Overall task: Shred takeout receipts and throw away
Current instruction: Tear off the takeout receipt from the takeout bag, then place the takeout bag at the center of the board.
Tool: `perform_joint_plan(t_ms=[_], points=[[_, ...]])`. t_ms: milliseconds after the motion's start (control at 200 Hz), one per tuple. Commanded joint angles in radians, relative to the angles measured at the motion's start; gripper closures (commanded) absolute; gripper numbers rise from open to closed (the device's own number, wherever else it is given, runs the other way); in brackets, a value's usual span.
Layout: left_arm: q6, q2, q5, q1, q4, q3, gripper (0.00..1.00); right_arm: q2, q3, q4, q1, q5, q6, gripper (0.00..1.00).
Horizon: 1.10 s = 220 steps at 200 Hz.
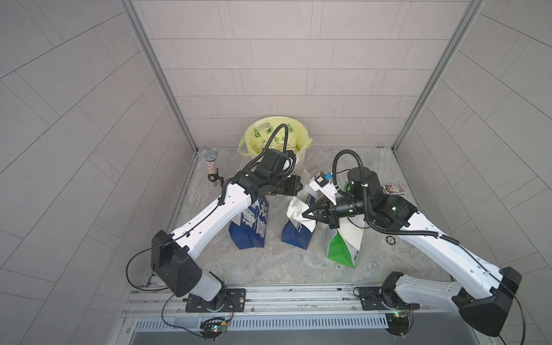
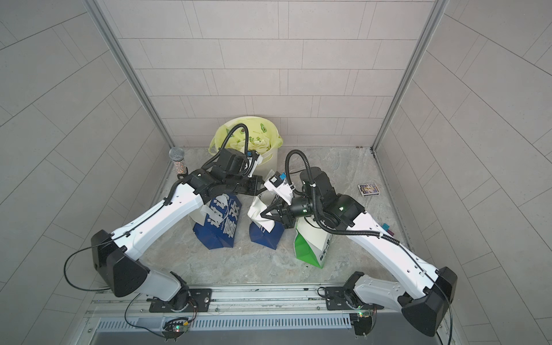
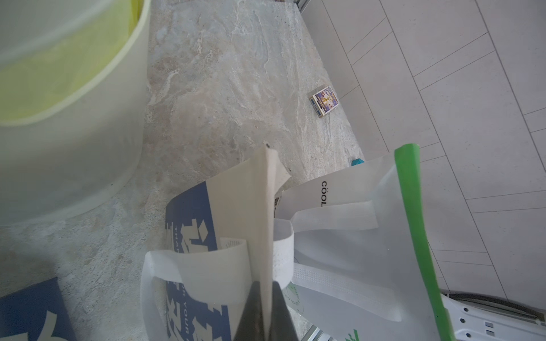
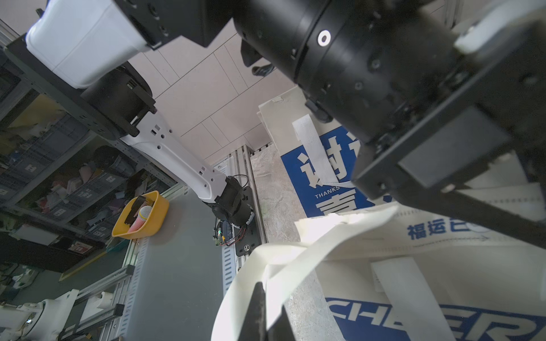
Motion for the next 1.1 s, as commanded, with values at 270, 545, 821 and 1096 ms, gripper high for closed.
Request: perform_joint_plan(t_ms=[270,545,821,1096], points=[[0.01,0.012,-0.024,0.007,0.042,-0.029,1.0,-0.063,0.024,-0.052,0.01,0.013,-0.098,1.0],[0.024,0.006,-0.019,0.006,0.037,-0.009,0.97,-0.106,0.033,-0.16,-0.004,0.076,-0.167,1.0],[0.046,-0.066,-0.038,0.01,0.047,0.062,0.46,-0.157,0.017,-0.187,-0.037,0.165,-0.209,1.0],[0.052,-0.163,-0.025,0.045,0.066,0.144,0.29,-0.165,0.011,-0.076,-0.129,0.121,-0.144,1.0]])
